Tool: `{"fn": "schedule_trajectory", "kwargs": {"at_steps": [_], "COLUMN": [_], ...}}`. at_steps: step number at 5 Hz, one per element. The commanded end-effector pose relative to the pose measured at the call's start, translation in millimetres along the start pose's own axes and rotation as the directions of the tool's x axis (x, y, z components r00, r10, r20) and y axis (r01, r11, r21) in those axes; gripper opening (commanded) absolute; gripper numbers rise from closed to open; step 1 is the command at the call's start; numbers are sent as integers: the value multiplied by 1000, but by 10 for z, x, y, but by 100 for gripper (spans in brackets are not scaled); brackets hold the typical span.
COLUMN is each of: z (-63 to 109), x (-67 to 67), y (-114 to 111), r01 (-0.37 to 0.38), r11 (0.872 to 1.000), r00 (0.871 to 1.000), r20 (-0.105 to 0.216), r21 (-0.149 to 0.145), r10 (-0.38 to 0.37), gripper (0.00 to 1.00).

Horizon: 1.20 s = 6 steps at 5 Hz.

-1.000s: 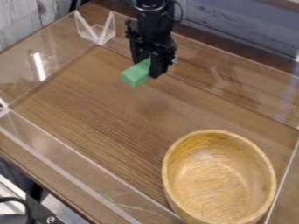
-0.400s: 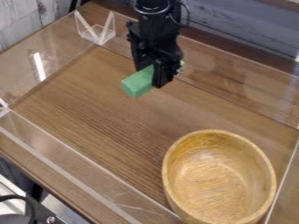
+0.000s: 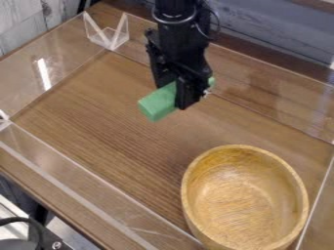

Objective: Put the green block in the brown bowl

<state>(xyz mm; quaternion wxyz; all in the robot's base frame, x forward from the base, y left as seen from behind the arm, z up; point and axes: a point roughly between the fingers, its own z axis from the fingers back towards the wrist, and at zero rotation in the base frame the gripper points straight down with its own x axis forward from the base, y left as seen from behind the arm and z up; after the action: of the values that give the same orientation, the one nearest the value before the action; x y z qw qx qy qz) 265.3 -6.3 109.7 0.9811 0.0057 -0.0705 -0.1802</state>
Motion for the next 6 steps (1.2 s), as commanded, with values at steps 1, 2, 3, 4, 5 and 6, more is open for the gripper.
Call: {"fn": "schedule_trajectory", "kwargs": {"at_steps": [1, 2, 3, 4, 5, 6], "z": [168, 194, 212, 213, 195, 151], "x": [6, -50, -100, -138, -153, -179], "y": [-112, -268, -457, -655, -803, -917], "r01": [-1, 4, 5, 15, 11, -8], "r11": [1000, 1000, 1000, 1000, 1000, 1000], "r00": [998, 997, 996, 994, 993, 993], "r20": [65, 77, 93, 107, 114, 120], "r21": [22, 19, 14, 10, 13, 18], "r10": [-1, -6, -6, -16, -13, 6], "gripper": [0, 0, 0, 0, 0, 0]}}
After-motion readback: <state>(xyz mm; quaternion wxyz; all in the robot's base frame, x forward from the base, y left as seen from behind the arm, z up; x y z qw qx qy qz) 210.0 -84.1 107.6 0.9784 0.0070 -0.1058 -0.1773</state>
